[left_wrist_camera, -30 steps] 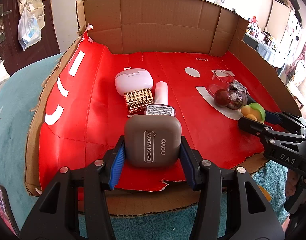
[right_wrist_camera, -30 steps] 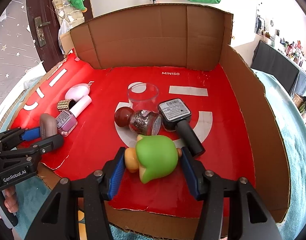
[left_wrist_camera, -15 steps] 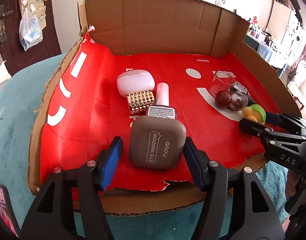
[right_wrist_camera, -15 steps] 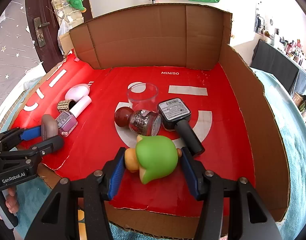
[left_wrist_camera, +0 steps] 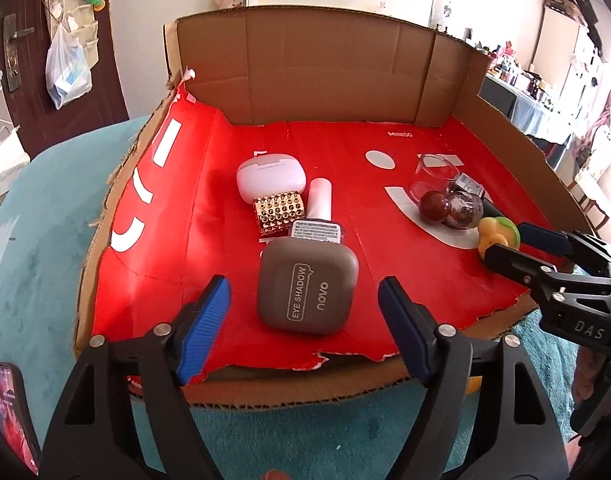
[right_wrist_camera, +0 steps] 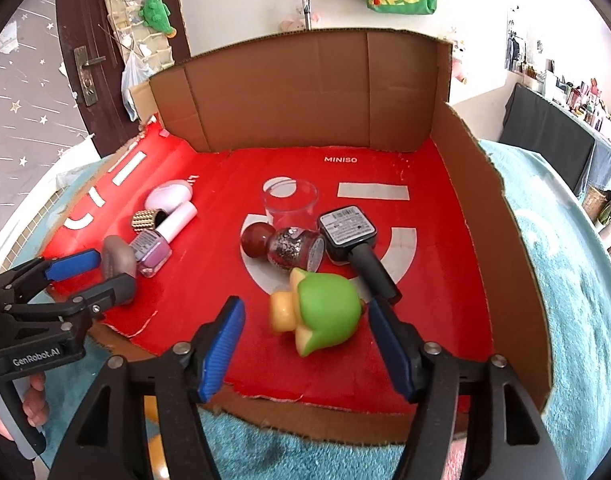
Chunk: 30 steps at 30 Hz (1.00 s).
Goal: Organize rigid objects
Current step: 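Withdraw both tools from the box toward the orange fruit pieces on the blanket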
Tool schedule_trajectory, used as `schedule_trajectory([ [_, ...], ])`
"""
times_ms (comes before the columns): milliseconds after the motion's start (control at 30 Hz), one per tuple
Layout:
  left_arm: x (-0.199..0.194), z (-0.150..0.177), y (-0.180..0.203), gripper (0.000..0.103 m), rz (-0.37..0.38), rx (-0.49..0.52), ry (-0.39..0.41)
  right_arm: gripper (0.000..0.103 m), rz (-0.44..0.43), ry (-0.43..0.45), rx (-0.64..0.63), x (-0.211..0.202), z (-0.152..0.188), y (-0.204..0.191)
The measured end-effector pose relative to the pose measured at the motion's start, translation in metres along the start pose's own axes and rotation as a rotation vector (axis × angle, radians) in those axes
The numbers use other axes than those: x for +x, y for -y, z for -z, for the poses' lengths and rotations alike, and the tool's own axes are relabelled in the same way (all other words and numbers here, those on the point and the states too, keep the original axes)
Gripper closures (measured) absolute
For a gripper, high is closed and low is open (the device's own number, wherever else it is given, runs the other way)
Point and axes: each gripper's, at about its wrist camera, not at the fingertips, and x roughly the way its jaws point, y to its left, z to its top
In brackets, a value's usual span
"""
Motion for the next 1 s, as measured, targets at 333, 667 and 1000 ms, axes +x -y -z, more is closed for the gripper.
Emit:
schedule_trajectory([
  [333, -0.027, 0.006, 0.005, 0.003, -0.030, 0.032, 0.080, 0.019, -0.042, 0.065, -0.029, -0.031, 0.008, -0.011],
  [667, -0.052, 0.015, 0.006, 0.000, -0.011, 0.038, 0.124, 0.005, -0.071, 0.127, -0.040, -0.061, 0.021, -0.016],
  [1000, -0.067, 0.032, 0.005, 0.000, 0.025, 0.012, 0.139, 0.000, -0.079, 0.124, -0.038, -0.068, 0.043, -0.019],
])
